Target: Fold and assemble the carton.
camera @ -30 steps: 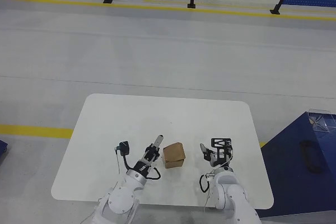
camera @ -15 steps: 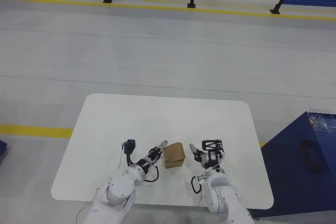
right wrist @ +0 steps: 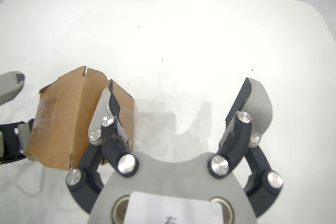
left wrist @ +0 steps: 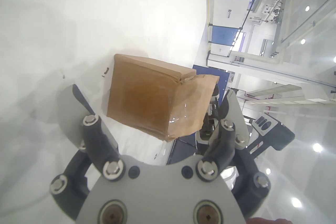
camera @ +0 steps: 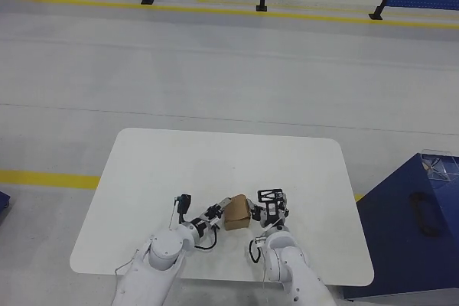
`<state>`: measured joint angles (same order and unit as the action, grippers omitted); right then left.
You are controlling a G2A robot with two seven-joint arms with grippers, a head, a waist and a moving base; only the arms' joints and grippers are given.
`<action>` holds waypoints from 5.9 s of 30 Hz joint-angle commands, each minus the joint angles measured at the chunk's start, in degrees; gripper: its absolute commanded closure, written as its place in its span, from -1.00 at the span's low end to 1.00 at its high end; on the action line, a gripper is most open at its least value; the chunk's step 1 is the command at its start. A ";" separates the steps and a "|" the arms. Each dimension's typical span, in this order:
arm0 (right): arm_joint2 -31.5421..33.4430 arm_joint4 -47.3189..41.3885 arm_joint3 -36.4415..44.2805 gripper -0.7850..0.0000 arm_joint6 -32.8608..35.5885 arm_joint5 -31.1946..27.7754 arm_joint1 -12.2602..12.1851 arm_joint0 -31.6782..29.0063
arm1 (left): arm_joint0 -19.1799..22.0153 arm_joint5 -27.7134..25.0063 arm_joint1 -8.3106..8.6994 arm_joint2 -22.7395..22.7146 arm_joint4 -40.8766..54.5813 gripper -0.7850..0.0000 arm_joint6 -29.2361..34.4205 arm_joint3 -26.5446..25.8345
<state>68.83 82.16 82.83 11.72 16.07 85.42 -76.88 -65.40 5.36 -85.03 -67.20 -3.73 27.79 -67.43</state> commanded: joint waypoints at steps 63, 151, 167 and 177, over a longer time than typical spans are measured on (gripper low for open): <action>4.06 -3.74 2.95 -1.00 0.21 0.45 0.04 -0.85 | -4.92 -12.56 1.06 2.41 -5.16 -1.00 -10.94 -5.87; 0.87 -4.95 -8.27 -1.00 -1.91 -1.83 1.59 8.59 | -5.52 -32.50 7.71 -1.11 -22.44 1.00 -2.16 -5.61; 0.87 -4.95 -8.27 -1.00 -1.91 -1.83 1.59 8.59 | -2.59 -23.00 8.04 -0.12 -26.97 -1.00 -3.89 -4.26; 0.87 -4.95 -8.27 -1.00 -1.91 -1.83 1.59 8.59 | -12.28 -15.47 9.13 10.16 -80.26 1.00 -31.32 -20.78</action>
<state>69.70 77.21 74.56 9.81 14.23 87.01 -68.29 -77.41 -11.72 -75.79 -58.51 -77.60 -1.78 -88.53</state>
